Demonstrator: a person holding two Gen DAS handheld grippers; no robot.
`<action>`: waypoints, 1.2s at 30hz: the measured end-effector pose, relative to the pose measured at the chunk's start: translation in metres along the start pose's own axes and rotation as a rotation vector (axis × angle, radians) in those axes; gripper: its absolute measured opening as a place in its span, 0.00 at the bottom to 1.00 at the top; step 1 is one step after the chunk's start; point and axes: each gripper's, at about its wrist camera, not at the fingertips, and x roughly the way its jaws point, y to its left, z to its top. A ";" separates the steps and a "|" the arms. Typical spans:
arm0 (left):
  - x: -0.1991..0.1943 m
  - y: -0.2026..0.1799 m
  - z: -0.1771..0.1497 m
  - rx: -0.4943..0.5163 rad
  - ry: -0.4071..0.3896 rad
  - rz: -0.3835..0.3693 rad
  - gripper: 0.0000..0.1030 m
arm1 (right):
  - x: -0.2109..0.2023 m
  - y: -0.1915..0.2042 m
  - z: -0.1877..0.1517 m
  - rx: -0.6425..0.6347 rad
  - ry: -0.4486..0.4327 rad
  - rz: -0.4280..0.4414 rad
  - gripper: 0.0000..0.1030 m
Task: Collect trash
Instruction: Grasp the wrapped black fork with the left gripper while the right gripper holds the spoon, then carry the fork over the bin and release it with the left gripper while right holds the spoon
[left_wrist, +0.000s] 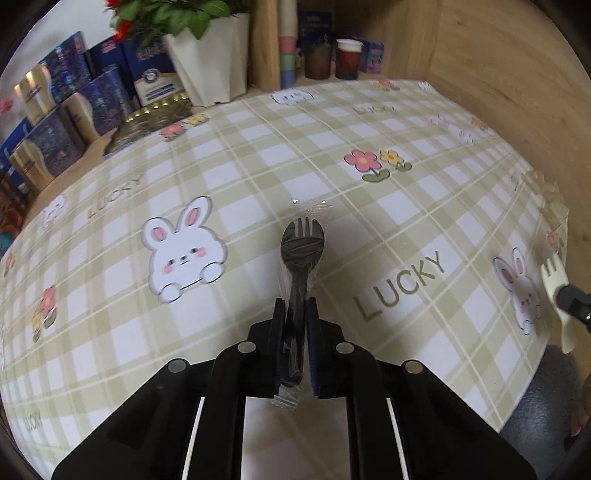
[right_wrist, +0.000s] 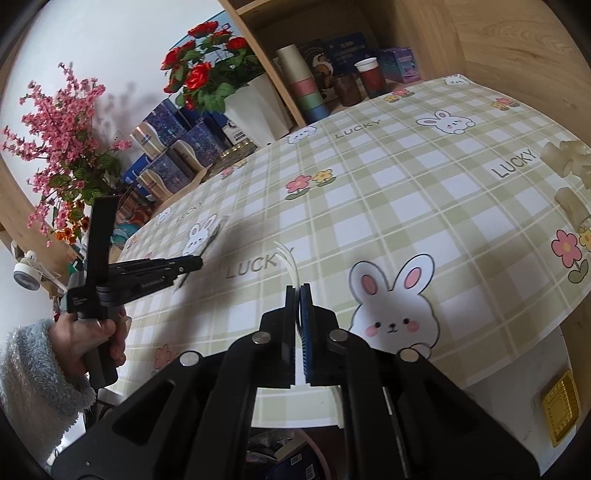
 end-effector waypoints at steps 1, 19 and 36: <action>-0.007 0.002 -0.002 -0.008 -0.009 -0.001 0.11 | -0.001 0.003 -0.001 -0.004 0.000 0.004 0.07; -0.145 -0.021 -0.111 -0.103 -0.112 -0.150 0.11 | -0.057 0.061 -0.030 -0.120 -0.020 0.063 0.07; -0.118 -0.069 -0.236 -0.074 0.104 -0.229 0.11 | -0.065 0.091 -0.066 -0.189 0.037 0.086 0.07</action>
